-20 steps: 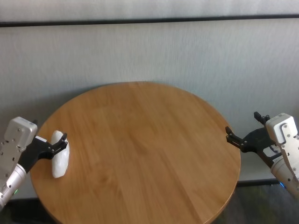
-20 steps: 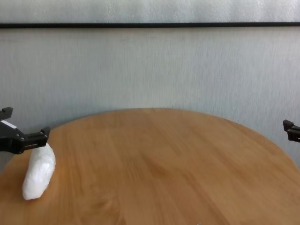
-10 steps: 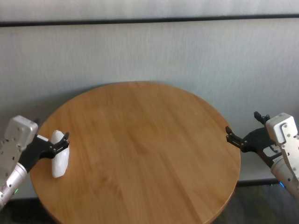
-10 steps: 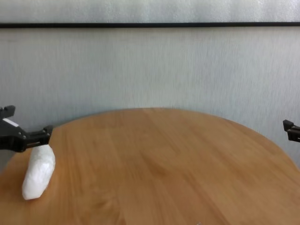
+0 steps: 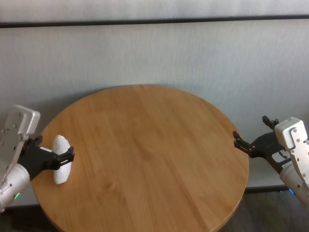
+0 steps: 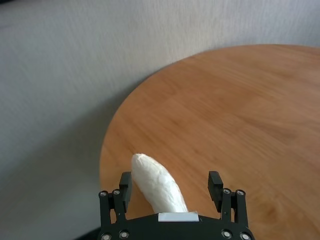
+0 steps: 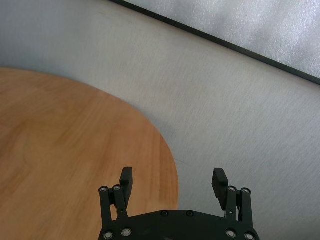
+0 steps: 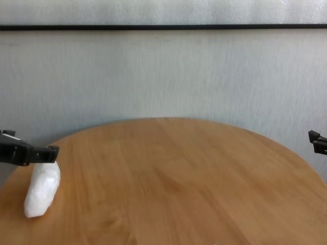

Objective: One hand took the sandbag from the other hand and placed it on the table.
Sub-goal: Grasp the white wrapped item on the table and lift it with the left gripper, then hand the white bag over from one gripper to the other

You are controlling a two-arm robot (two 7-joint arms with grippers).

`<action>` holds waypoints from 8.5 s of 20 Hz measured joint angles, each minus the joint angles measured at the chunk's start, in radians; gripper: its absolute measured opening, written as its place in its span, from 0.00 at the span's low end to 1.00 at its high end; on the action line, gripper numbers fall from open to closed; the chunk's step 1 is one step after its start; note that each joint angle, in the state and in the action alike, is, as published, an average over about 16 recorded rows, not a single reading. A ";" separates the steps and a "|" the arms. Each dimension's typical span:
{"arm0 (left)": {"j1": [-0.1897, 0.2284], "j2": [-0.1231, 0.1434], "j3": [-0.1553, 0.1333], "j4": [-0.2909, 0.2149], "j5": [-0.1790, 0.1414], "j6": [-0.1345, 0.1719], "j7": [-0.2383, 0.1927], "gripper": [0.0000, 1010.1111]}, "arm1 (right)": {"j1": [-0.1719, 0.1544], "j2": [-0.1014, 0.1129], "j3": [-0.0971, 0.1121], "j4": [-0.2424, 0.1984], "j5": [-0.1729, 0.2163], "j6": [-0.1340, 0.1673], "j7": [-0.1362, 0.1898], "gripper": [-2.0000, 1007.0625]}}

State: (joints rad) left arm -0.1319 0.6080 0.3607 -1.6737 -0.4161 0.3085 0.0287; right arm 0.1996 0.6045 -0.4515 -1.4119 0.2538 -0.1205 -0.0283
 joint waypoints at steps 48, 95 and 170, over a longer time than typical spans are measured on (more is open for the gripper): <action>-0.119 -0.232 -0.046 0.172 0.014 0.345 0.072 0.99 | 0.000 0.000 0.000 0.000 0.000 0.000 0.000 0.99; -0.167 -0.233 -0.008 0.265 0.124 0.312 0.012 0.99 | 0.000 0.000 0.000 0.000 0.000 0.000 0.000 0.99; -0.207 -0.220 0.014 0.243 0.104 -0.115 -0.355 0.38 | 0.000 0.000 0.000 0.000 0.000 0.000 0.000 0.99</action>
State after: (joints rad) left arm -0.3390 0.3881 0.3742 -1.4307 -0.3125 0.1940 -0.3260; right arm 0.1995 0.6046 -0.4514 -1.4119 0.2538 -0.1206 -0.0282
